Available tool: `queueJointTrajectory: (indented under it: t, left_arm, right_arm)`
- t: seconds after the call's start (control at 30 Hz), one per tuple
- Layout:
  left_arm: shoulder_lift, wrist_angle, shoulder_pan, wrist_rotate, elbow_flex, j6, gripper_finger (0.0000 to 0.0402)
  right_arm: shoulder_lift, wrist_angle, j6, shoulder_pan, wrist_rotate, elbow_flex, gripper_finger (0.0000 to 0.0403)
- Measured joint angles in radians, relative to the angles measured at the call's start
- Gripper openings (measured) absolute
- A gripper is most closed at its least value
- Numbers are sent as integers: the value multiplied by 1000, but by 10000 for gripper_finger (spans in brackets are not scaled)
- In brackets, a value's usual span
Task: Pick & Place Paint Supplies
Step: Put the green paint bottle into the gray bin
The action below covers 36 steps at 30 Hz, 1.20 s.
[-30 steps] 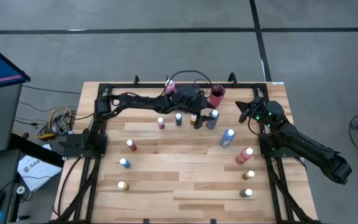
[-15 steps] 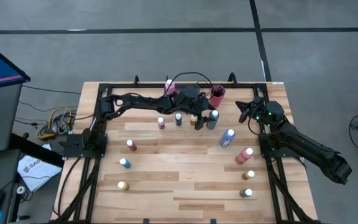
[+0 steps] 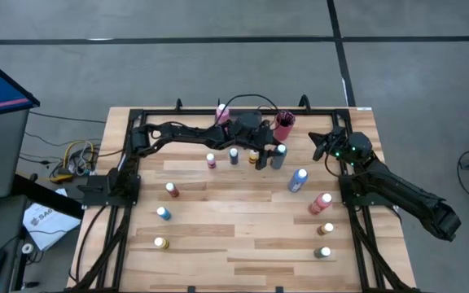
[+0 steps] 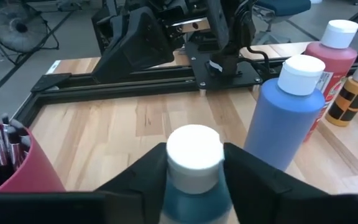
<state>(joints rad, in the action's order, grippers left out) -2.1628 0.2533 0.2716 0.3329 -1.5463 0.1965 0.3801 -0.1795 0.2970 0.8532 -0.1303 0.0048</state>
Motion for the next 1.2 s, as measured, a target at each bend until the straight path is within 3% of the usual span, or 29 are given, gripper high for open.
queueJointTrajectory:
  t: [0.2, 0.63, 0.77, 1.03, 1.2]
  left_arm:
    - [0, 1, 4, -3, 0, -18, 96]
    - [81, -52, 4, -78, 5, -84, 89]
    - [163, -58, 4, -138, 3, -83, 88]
    - [325, -196, 82, -365, 5, -27, 88]
    - [388, -227, 182, -388, 75, -85, 88]
  right_arm:
    - [0, 0, 0, 0, 0, 0, 8]
    - [0, 0, 0, 0, 0, 0, 8]
    - [0, 0, 0, 0, 0, 0, 8]
    - [0, 0, 0, 0, 0, 0, 8]
    - [0, 0, 0, 0, 0, 0, 8]
